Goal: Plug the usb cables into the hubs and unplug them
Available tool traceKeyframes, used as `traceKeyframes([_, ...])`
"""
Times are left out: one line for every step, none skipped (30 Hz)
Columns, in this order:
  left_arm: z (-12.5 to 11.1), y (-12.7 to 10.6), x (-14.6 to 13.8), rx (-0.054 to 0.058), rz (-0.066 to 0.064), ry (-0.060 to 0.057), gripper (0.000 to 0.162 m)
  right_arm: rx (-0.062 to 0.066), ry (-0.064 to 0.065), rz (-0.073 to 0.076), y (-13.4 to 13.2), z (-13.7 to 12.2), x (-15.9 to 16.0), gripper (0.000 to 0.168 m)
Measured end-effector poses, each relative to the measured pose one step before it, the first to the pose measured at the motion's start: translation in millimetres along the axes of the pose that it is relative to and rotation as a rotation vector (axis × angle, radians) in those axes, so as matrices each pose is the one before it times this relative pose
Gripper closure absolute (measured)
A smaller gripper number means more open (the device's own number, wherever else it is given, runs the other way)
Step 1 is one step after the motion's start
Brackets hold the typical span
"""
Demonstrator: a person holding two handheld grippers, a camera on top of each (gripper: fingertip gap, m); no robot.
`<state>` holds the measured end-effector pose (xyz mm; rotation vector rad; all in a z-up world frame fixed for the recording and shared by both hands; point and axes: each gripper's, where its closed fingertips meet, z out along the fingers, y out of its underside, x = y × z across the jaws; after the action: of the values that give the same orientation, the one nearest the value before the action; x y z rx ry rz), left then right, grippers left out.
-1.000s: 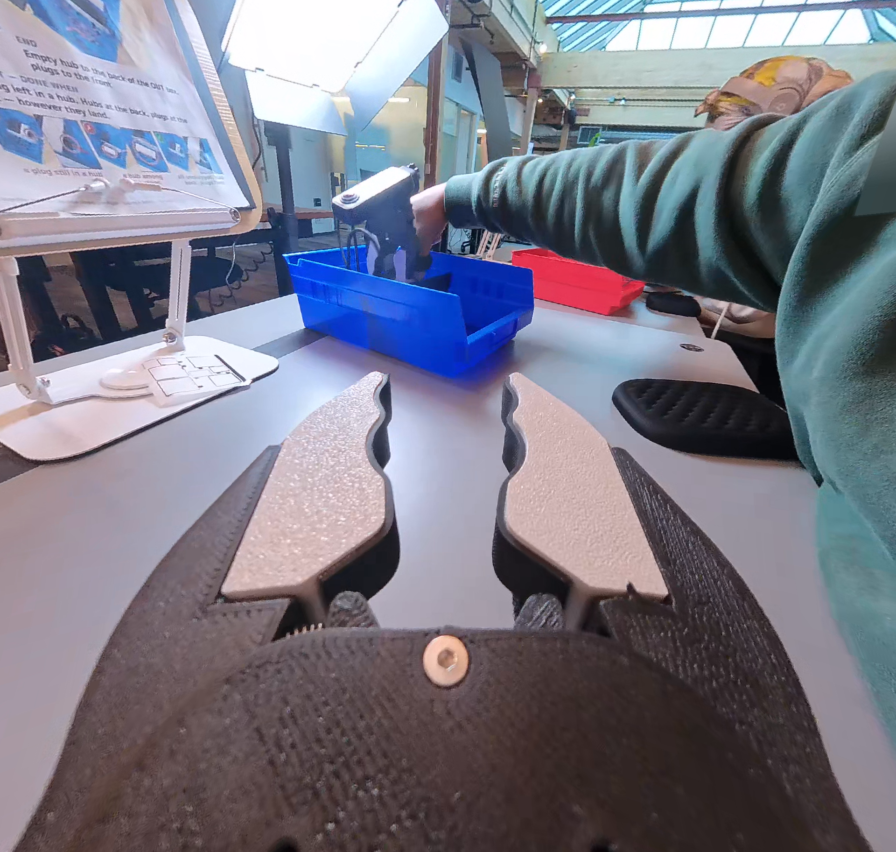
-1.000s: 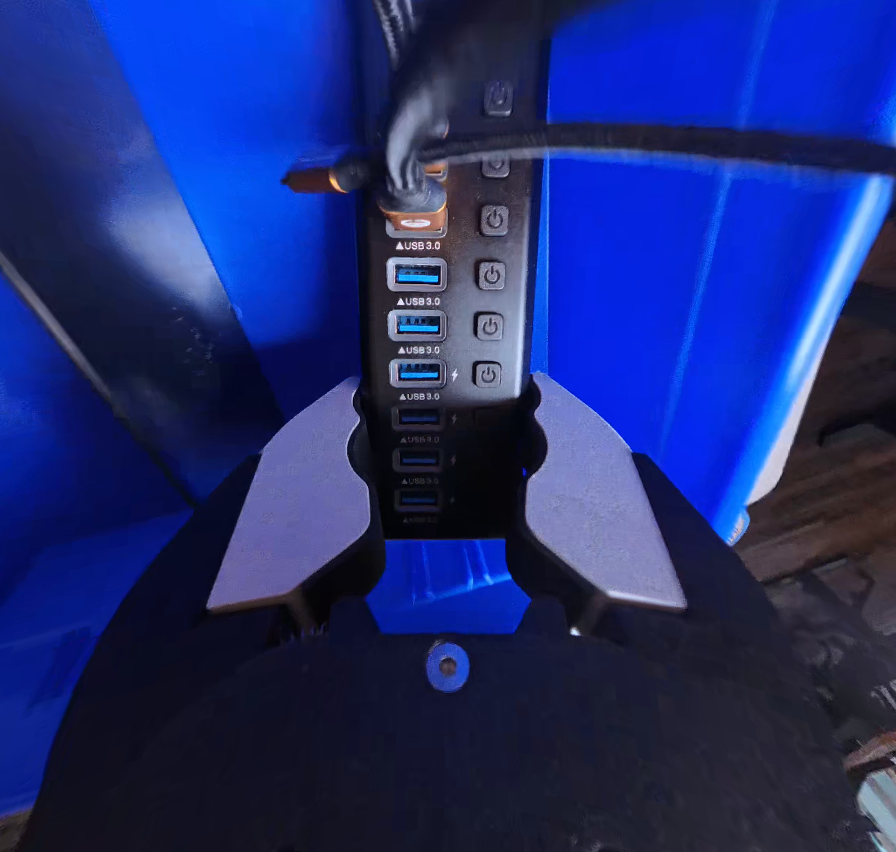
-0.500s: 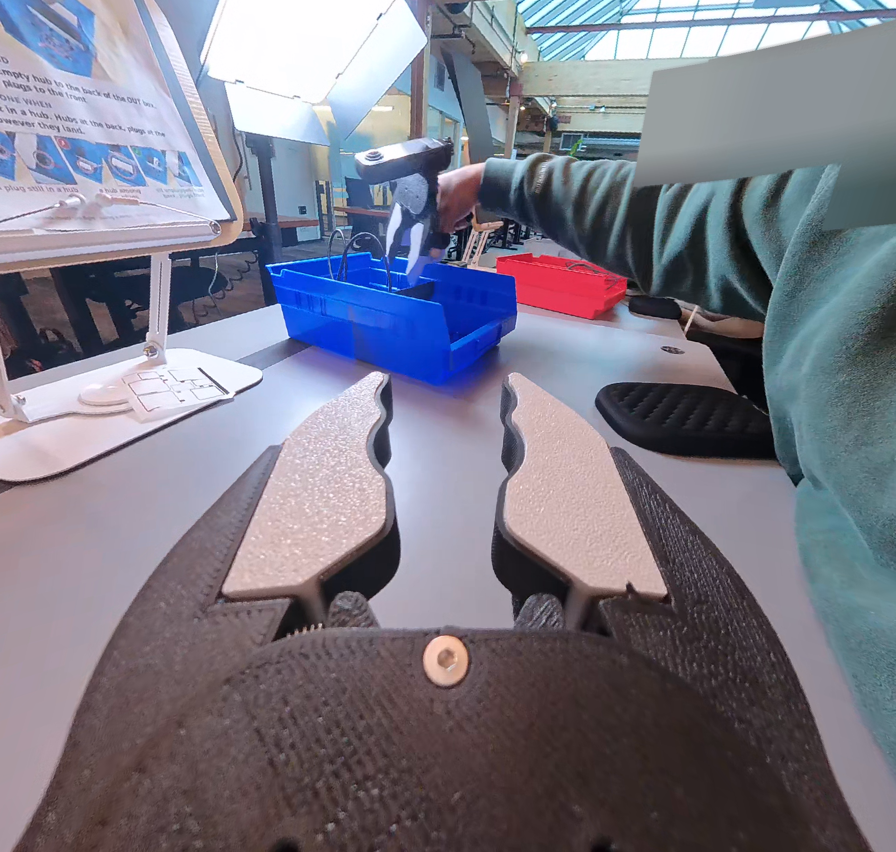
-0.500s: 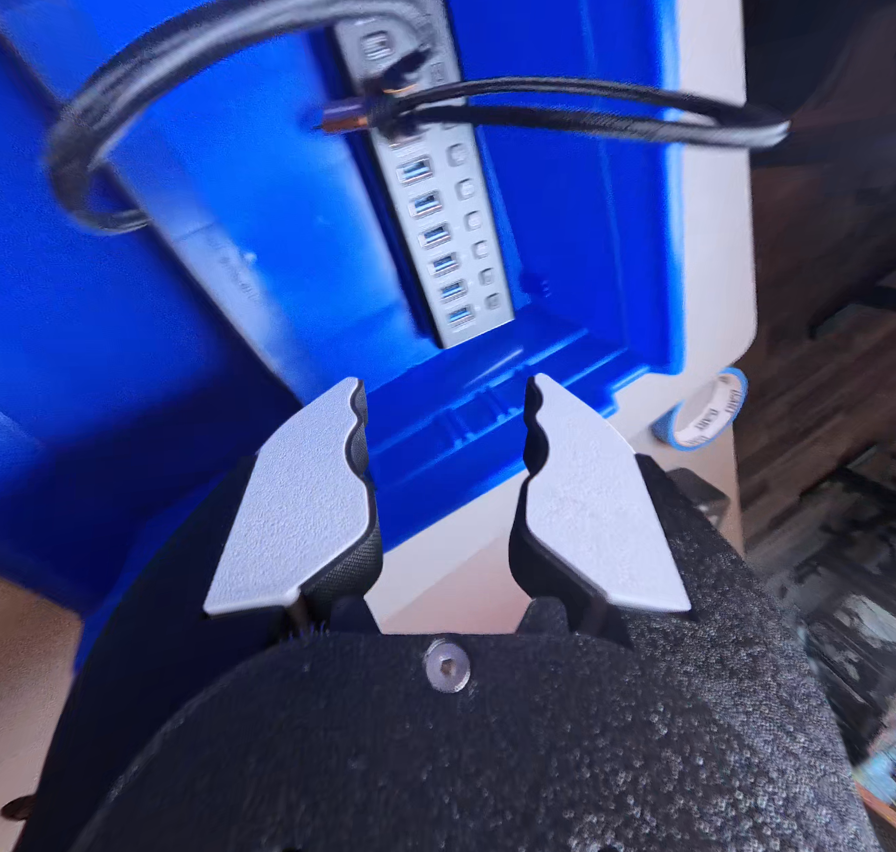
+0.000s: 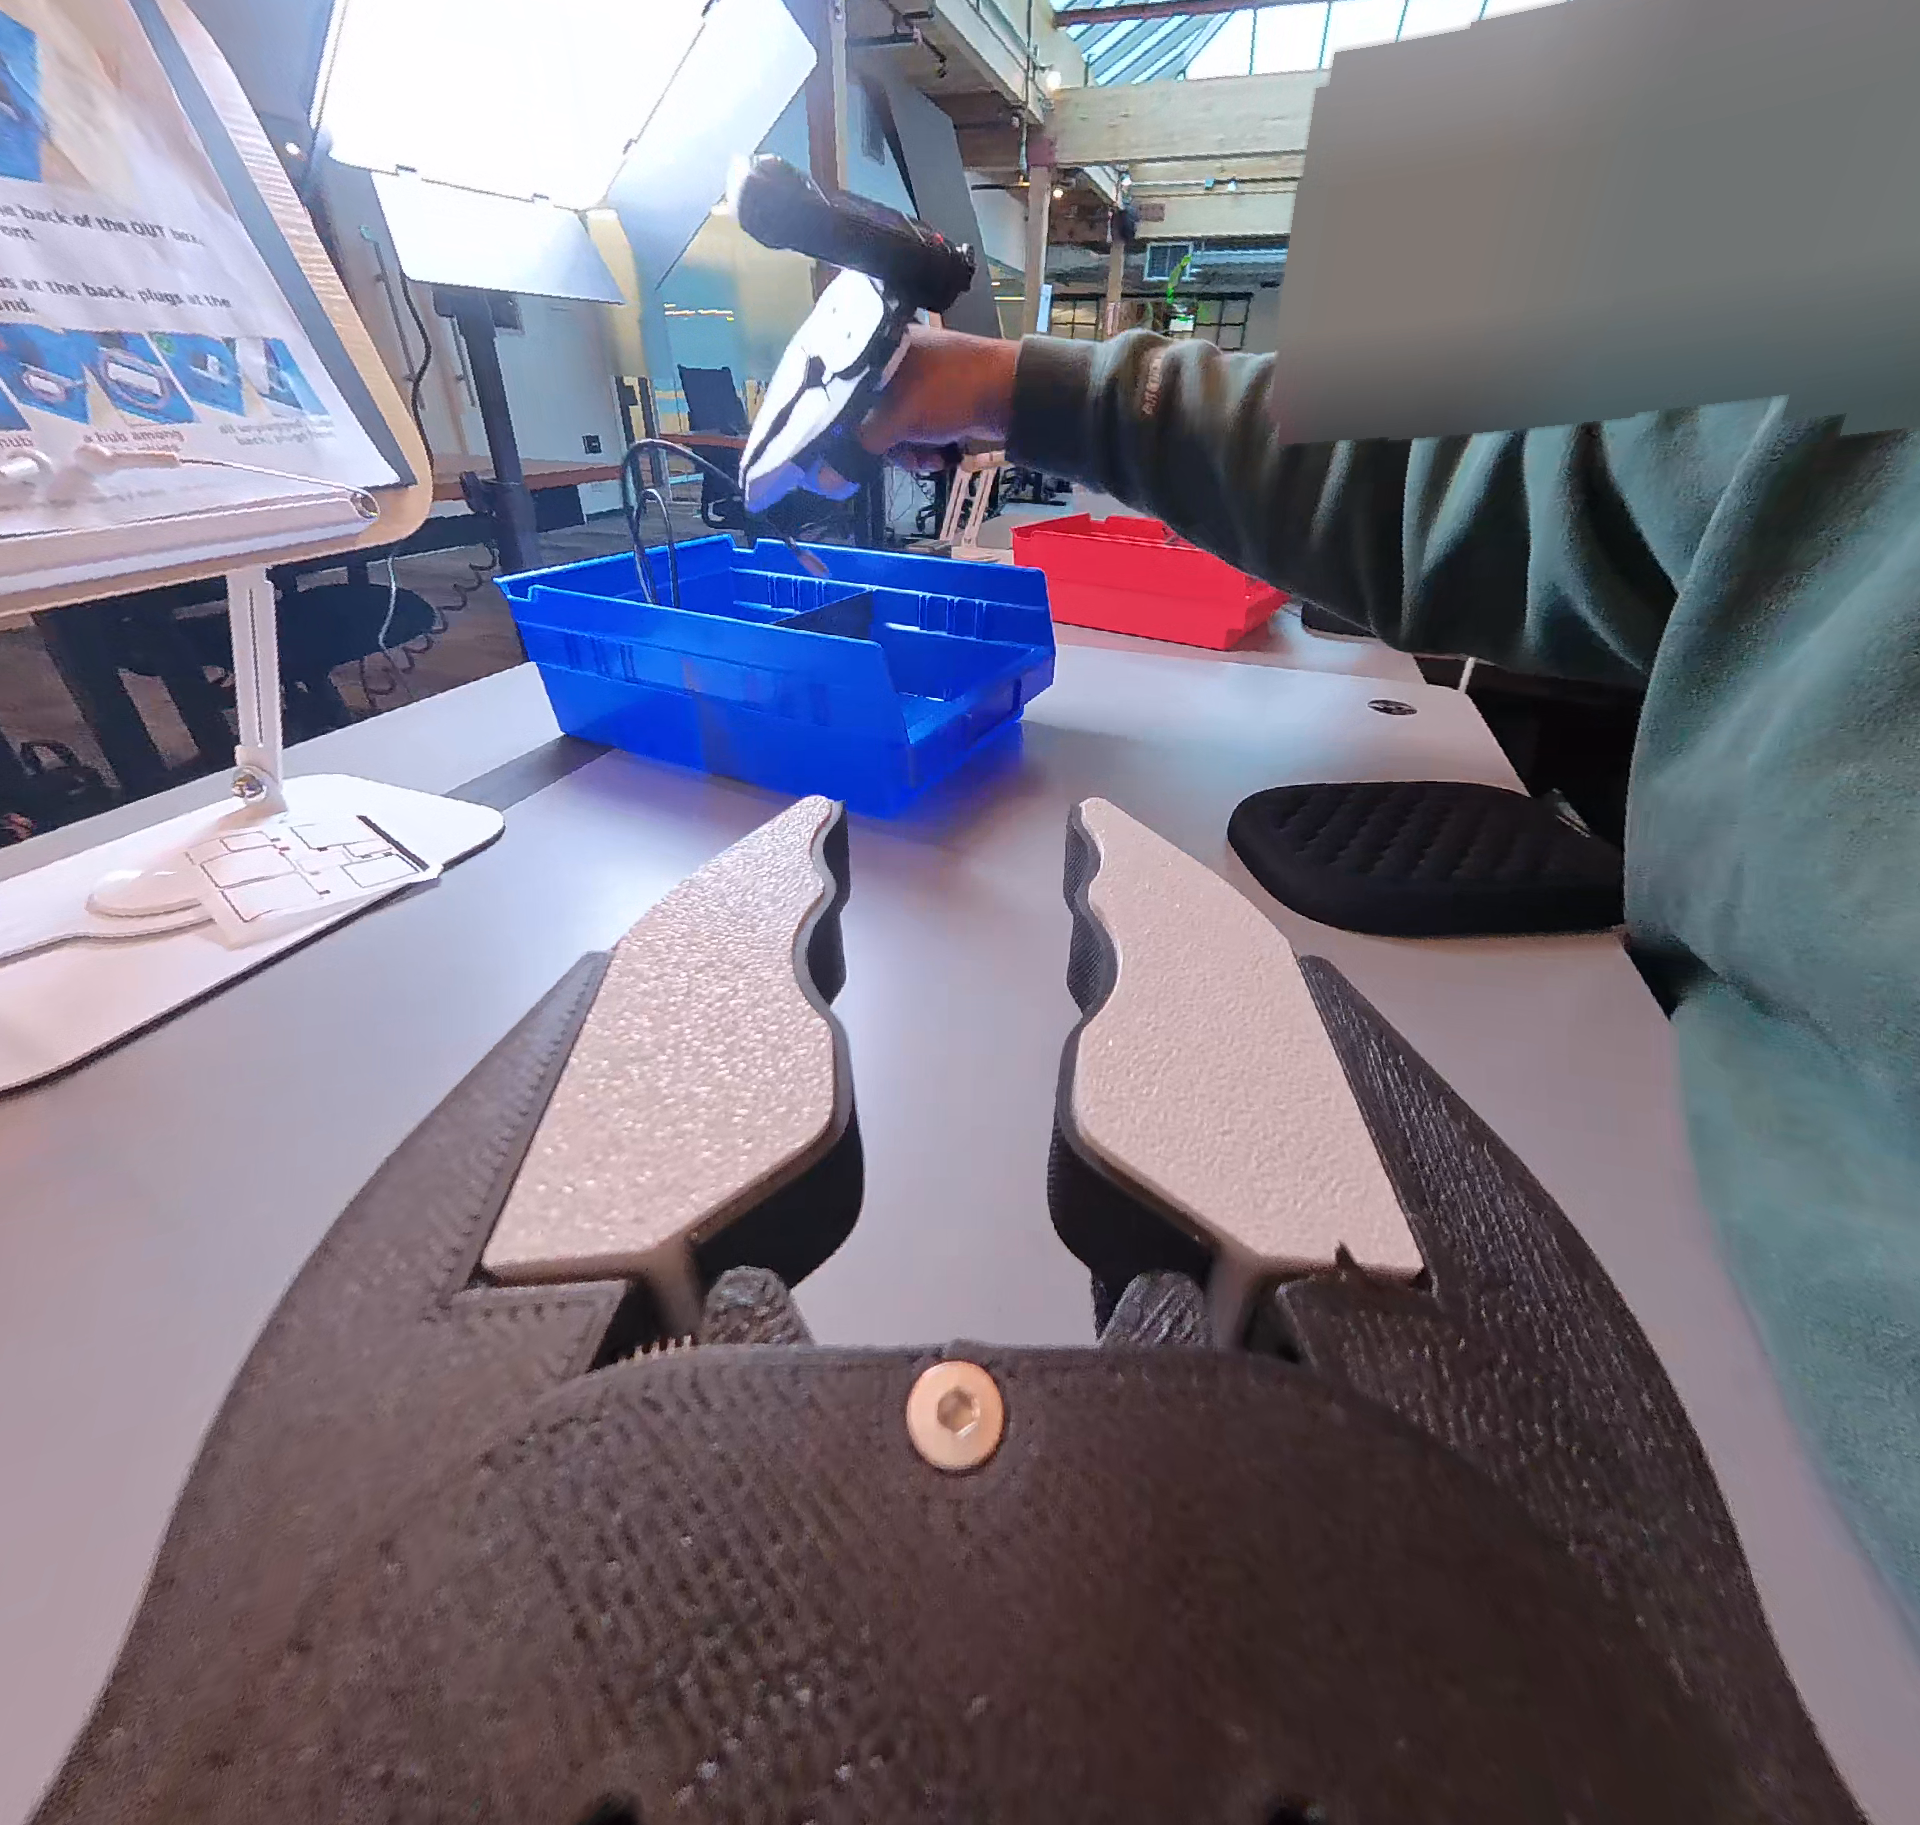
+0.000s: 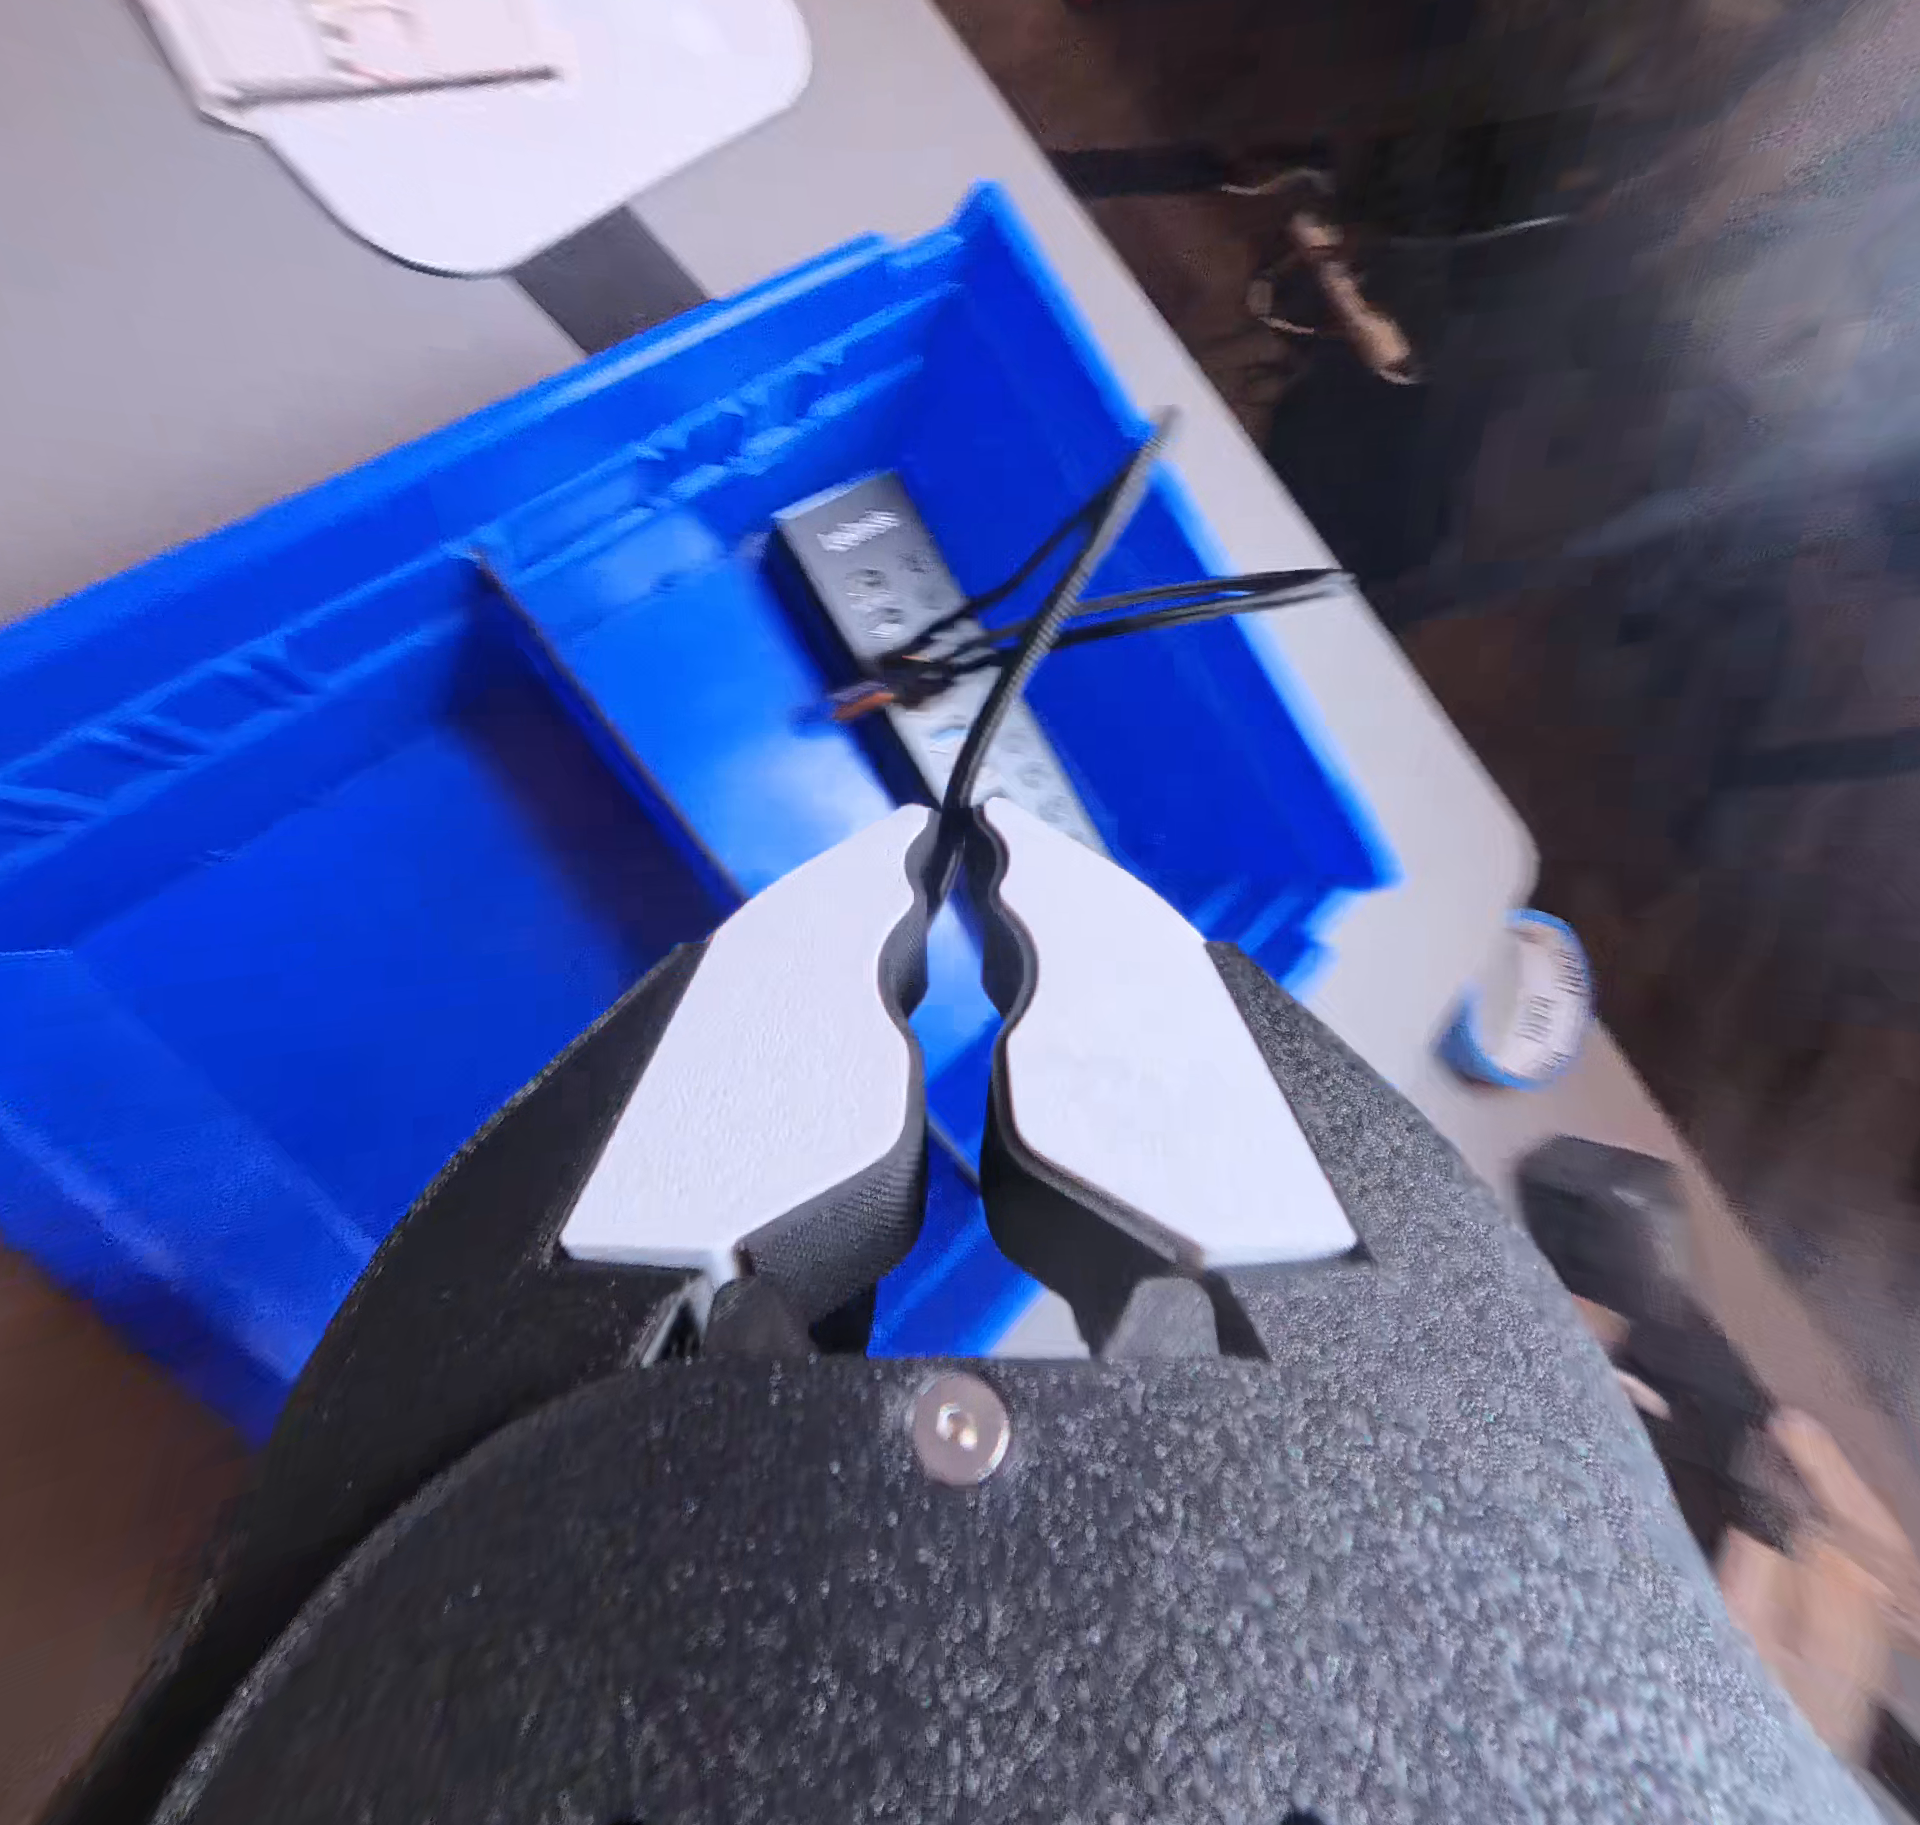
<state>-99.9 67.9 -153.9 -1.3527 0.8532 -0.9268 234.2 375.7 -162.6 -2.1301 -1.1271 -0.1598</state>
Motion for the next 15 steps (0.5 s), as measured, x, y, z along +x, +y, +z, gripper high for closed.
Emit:
traceKeyframes([1.01, 0.93, 0.22, -0.0016, -0.009, 0.0055, 0.122, -0.0005, 0.0669, -0.0414, -1.3, -1.07, 14.6, 0.163])
traceKeyframes([0.98, 1.69, 0.41, -0.0037, -0.0096, 0.0055, 0.122, 0.0043, 0.0582, -0.0286, -1.0, 2.09, 11.28, 0.163])
traceKeyframes([0.82, 2.25, 0.56, -0.007, -0.0049, 0.0033, 0.122, -0.0004, 0.042, -0.0156, 0.88, 5.31, 6.3, 0.163])
traceKeyframes([0.65, 1.86, 0.98, -0.0075, 0.0019, 0.0015, 0.122, -0.0073, -0.0044, -0.0084, 3.22, 8.35, -3.58, 0.163])
traceKeyframes([0.31, 0.57, 1.29, -0.0045, 0.0069, 0.0016, 0.122, -0.0247, -0.048, 0.0028, 6.75, 10.51, -12.02, 0.163])
traceKeyframes([-0.12, -0.43, 1.19, -0.0008, 0.0077, 0.0001, 0.122, -0.0501, -0.0642, 0.0121, 10.61, 11.45, -15.01, 0.163])
traceKeyframes([-0.51, -0.98, -0.06, 0.0, 0.0054, -0.0052, 0.122, -0.0514, -0.0376, 0.0076, 10.19, 9.91, -10.61, 0.159])
traceKeyframes([-0.85, -0.73, -0.92, -0.0029, 0.0022, -0.008, 0.122, -0.0184, -0.0009, -0.0026, 5.42, 4.91, -4.59, 0.143])
traceKeyframes([-1.11, -0.42, -1.47, -0.0039, -0.0032, -0.007, 0.122, 0.0174, 0.0089, 0.0062, 0.71, -1.24, -1.3, 0.135])
traceKeyframes([-1.12, 0.08, -3.37, -0.0064, -0.0099, -0.0166, 0.122, 0.0362, 0.0025, 0.0334, -2.07, -6.17, 0.03, 0.131])
traceKeyframes([-1.42, -0.18, -3.36, -0.0047, -0.0099, -0.0131, 0.122, 0.04, -0.006, 0.0474, -2.52, -9.31, -0.19, 0.127])
traceKeyframes([-1.81, -1.1, -3.51, -0.0017, -0.0096, -0.0118, 0.122, 0.0433, -0.006, 0.0441, -2.91, -11.34, -0.78, 0.123])
traceKeyframes([-2.3, -2.11, -4.85, 0.0013, -0.0061, -0.0194, 0.122, 0.0532, -0.0026, 0.0377, -3.95, -12.65, -1.89, 0.12])
traceKeyframes([-2.99, -3.21, -5.72, 0.0043, 0.0011, -0.0245, 0.122, 0.0625, -0.0028, 0.0339, -5.06, -13.59, -3.91, 0.119])
traceKeyframes([-3.84, -4.16, -6.43, 0.006, 0.006, -0.027, 0.122, 0.0673, -0.0101, 0.032, -5.77, -13.79, -7.44, 0.119])
